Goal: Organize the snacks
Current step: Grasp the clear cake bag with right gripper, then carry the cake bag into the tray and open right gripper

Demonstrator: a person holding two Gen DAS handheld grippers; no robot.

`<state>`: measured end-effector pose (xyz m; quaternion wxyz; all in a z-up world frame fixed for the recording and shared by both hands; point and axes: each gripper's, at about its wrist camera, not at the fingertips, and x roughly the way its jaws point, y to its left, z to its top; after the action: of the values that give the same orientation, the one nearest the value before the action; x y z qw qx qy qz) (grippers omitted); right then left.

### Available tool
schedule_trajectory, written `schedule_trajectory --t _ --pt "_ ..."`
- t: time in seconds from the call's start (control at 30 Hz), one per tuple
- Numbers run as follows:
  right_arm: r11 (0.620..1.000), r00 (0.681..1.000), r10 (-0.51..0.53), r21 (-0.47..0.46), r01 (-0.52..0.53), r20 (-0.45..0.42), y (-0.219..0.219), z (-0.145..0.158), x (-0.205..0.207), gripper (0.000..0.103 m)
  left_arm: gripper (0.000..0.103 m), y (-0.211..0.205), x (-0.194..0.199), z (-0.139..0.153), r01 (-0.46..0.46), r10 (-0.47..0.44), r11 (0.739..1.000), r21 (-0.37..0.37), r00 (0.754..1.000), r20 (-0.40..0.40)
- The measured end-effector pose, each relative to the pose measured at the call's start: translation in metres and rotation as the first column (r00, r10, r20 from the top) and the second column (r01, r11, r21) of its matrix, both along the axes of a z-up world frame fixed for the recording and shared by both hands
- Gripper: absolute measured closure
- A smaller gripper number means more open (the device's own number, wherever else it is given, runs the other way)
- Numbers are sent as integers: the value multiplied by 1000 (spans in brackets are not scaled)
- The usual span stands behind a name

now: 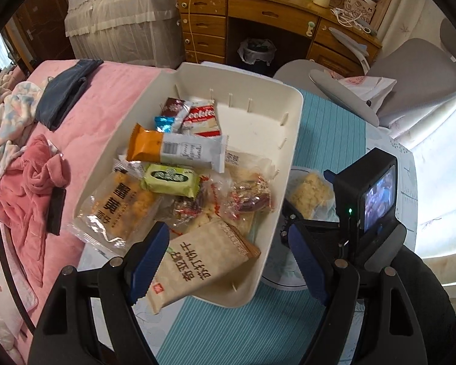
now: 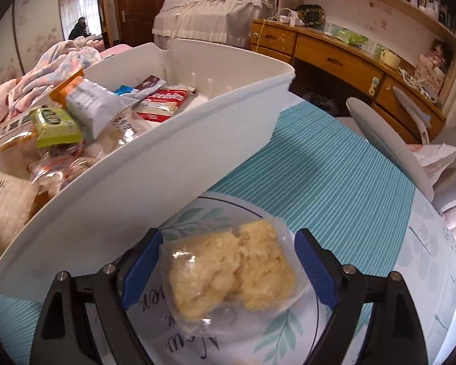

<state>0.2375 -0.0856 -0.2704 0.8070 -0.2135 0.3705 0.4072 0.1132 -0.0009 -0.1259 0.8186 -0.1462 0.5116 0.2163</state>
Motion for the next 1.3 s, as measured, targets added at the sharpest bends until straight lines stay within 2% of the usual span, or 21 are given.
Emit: schedule_trajectory --t 0.1,0.17,0.47,0.67,0.87,1.0,1.1,1.3 --pt "1000 999 -16 0 16 -46 0 -5 6 16 23 5 -4 4 -18 18 1000 1 1000 2" --pt "1000 998 -24 7 25 -57 0 -6 5 23 23 8 -7 7 -28 28 1000 -5 1000 3" --pt "990 984 -136 -48 131 -118 -6 0 -2 31 23 14 -17 19 -10 9 999 -33 1000 -10" --pt "968 947 -251 -61 244 -198 -24 14 -22 31 23 15 -27 30 44 -44 996 -72 999 -2" --pt "920 884 -384 -26 392 -265 -38 44 -43 31 23 19 -34 37 148 -149 982 -119 989 5" --pt "884 855 -450 13 468 -257 -36 69 -56 31 23 27 -35 42 250 -250 957 -149 968 17" --pt "851 835 -498 55 523 -233 -28 90 -69 31 23 36 -35 47 342 -342 927 -156 939 25" --pt "767 781 -568 177 617 -258 -5 119 -91 31 23 68 -39 58 466 -460 874 -137 885 80"
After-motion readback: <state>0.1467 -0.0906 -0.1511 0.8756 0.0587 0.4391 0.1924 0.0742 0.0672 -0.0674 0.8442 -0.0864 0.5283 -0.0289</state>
